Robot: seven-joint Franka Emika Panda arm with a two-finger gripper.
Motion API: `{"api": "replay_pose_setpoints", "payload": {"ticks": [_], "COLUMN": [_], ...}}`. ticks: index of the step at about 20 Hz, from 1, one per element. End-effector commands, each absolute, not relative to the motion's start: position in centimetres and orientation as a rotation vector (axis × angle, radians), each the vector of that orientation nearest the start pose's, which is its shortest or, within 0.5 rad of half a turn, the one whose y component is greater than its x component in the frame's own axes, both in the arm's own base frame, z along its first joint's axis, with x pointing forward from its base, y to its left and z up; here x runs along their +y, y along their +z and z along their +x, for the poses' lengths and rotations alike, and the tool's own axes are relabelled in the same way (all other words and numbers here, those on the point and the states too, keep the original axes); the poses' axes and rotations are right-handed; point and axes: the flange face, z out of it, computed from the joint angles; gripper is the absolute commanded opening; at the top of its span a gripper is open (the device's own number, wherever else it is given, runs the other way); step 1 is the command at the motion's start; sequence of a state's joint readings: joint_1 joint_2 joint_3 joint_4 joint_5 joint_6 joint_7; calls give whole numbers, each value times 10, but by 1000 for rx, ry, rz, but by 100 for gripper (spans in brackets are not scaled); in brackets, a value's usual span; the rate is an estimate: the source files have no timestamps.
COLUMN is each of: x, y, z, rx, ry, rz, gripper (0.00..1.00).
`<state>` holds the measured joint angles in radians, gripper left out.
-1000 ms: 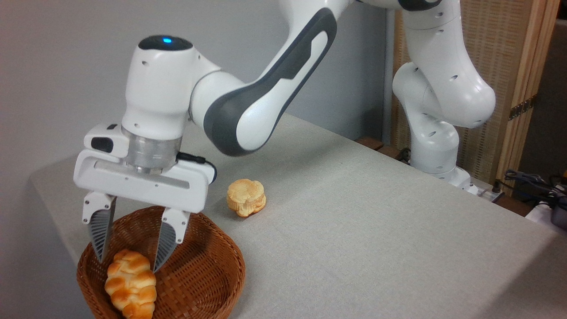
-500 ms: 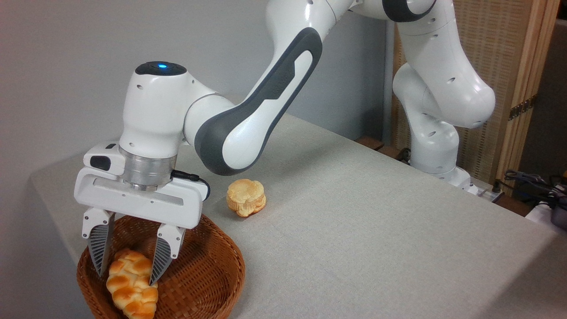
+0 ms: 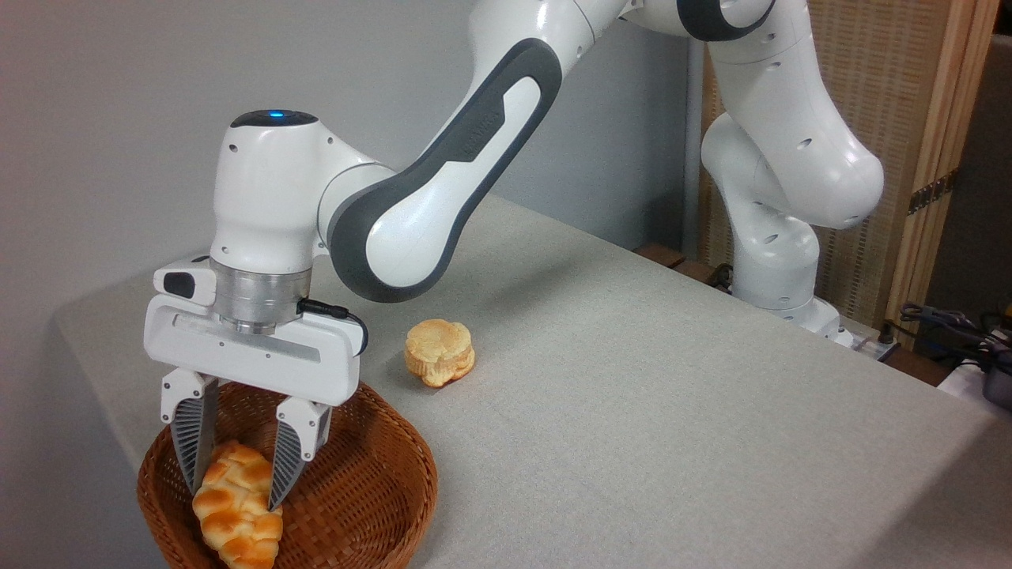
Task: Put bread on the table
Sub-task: 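Close the gripper on the twisted bread roll inside the basket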
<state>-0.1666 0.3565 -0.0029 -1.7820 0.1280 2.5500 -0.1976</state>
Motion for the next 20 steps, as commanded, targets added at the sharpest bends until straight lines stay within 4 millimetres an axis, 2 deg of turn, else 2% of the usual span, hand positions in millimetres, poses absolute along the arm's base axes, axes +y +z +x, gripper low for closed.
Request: {"api": "replay_pose_setpoints", "payload": {"ticks": [1,6,8,9,12,17,20], "x": [-124,-125,-127,-135,-141,-137,-133], "y": [392,393,395,397,410,441,454], "z": [669,669,668,666,662,655,644], "rx": [121,123,144,176,214,231,457], "ry": [-607,-609,-614,-619,-634,-644,-525], "rz": [-3054,-3055,-3051,-3054,-3049,-3035,-2982], "gripper": [23,23,15,14,6,7,7]}}
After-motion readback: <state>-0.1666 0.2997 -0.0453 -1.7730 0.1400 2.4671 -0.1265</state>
